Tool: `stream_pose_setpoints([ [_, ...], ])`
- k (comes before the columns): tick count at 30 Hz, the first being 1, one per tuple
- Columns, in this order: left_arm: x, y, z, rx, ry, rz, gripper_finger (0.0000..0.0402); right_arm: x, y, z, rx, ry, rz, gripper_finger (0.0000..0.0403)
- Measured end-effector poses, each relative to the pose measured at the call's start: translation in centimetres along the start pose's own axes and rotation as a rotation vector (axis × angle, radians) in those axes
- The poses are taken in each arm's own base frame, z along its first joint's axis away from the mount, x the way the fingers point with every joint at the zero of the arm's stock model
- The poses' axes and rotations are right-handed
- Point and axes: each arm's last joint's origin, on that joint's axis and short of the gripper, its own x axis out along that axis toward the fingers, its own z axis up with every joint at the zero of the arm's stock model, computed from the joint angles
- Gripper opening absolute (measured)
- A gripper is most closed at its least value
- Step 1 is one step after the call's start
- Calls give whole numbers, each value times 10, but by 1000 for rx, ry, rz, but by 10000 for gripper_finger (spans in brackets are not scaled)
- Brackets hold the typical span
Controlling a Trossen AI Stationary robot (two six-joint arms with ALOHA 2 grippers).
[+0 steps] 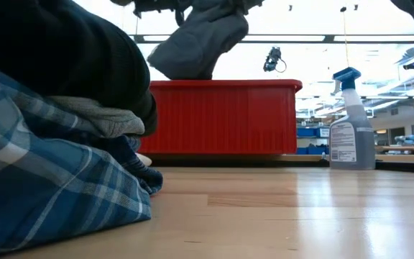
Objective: Sort clothes
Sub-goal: Remove the gray pants from the red bin
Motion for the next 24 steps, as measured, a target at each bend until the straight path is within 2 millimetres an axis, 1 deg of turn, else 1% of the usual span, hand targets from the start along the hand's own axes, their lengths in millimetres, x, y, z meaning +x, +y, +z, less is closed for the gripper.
stream_pose_setpoints([
  [5, -13, -26, 5, 22, 87, 146, 38, 9, 32, 3, 107, -14, 83, 48],
  [9, -17, -46, 4, 14, 162, 195, 39, 15, 58, 6, 162, -23, 156, 48],
  [11, -21, -60, 6, 27, 194, 191, 39, 17, 70, 7, 185, -27, 194, 48],
  [15, -33, -92, 16, 101, 227, 172, 39, 20, 89, 5, 210, -7, 236, 48],
  [20, -39, -132, 22, 71, 251, 127, 39, 22, 117, 3, 195, 21, 313, 48],
  [24, -42, -175, 26, 51, 279, 104, 39, 22, 140, 1, 209, 41, 391, 48],
])
